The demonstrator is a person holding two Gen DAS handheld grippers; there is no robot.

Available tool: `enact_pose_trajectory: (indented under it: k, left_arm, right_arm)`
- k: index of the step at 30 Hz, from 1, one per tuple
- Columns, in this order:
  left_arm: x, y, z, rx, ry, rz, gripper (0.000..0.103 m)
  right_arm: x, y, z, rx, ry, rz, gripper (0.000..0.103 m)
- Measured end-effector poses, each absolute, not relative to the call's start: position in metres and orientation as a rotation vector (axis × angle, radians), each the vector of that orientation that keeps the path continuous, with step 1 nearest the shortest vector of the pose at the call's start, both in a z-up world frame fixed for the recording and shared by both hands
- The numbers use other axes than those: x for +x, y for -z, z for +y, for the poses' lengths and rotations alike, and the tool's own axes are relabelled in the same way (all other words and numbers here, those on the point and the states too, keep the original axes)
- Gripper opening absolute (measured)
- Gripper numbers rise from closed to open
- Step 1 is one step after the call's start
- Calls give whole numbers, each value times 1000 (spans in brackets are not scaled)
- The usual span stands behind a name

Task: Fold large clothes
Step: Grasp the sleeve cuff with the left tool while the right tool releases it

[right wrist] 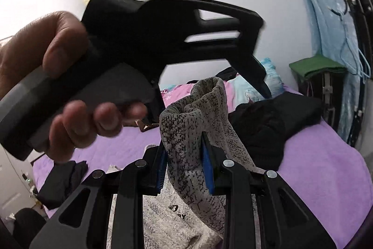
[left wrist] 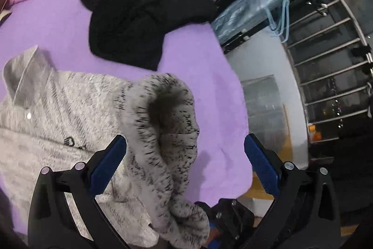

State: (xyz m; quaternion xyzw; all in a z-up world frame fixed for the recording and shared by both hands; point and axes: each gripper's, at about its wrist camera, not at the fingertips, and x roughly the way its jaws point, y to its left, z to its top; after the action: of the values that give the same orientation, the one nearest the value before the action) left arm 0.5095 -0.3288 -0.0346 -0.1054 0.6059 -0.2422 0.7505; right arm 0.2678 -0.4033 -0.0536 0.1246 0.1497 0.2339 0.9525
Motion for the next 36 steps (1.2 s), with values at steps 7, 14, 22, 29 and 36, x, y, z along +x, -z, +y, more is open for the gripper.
enact_pose_trajectory:
  k: [7, 14, 22, 29, 36]
  left_arm:
    - [513, 41, -302, -268, 499, 1336, 68]
    - [515, 41, -279, -266, 486, 1336, 35]
    - [508, 41, -242, -299, 522, 1306, 17]
    - [497, 36, -202, -317, 524, 1280, 14]
    - [491, 31, -133, -393, 470, 1249, 13]
  right_arm:
    - [271, 51, -383, 183, -458, 309, 26]
    - [276, 52, -376, 170, -456, 307, 26]
    - [274, 52, -359, 134, -502, 306, 26]
    - [266, 52, -339, 99, -554, 252, 53]
    - [261, 51, -338, 121, -587, 200, 71]
